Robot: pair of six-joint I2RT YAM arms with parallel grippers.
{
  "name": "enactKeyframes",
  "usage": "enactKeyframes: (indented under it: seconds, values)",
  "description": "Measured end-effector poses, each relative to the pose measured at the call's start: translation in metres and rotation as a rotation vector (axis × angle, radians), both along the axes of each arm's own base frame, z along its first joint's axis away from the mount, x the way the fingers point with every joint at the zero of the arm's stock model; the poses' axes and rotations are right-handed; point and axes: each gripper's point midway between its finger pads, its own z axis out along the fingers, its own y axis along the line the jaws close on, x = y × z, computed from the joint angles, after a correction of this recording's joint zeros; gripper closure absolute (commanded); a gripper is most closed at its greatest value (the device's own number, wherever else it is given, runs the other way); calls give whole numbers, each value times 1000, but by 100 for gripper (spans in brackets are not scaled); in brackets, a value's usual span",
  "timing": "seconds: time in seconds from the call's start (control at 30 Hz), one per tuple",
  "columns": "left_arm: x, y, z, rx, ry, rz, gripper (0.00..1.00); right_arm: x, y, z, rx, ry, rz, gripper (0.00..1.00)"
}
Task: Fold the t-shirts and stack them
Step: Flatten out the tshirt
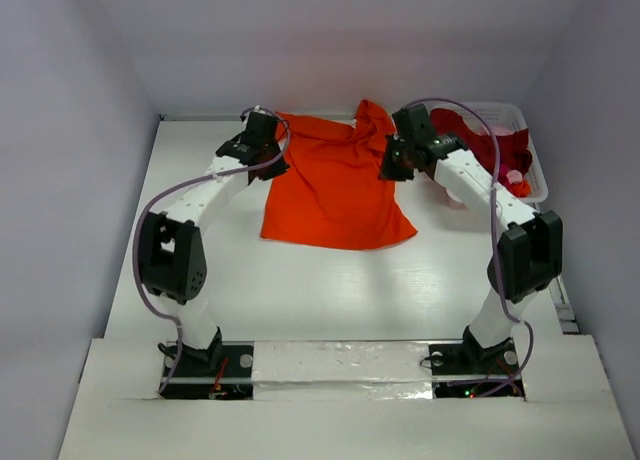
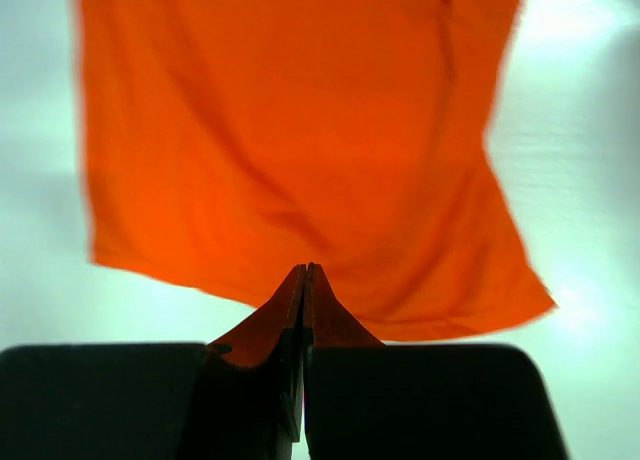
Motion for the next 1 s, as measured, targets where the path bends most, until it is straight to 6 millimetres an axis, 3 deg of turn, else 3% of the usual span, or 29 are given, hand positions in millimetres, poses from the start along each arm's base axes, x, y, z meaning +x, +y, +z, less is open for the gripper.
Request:
enactKeyframes:
  seconds: [0.13,0.37,0.57,0.73,0.87,1.0]
  values:
    - [7,-1,-28,31,92,-16,100,-9,-20,-33,-99,88,-37,100]
    - [4,-19,-73,-24,231,-97,100,-1,-19,-49,-131,128,-33,100]
    - [-15,-25,-103,-57,308,-143,100,1,-10,-78,-119,189,-12,100]
    - [-41,-21,-145,-60,368,-156,100,-20,-7,-125,-101,290,2,100]
    - [-45,-26,-149,-102,344,-165,100,-46,-9,-154,-106,373,12,100]
    - [-44,-31,-149,-121,315,-180,100,-55,-5,-162,-92,397,31,100]
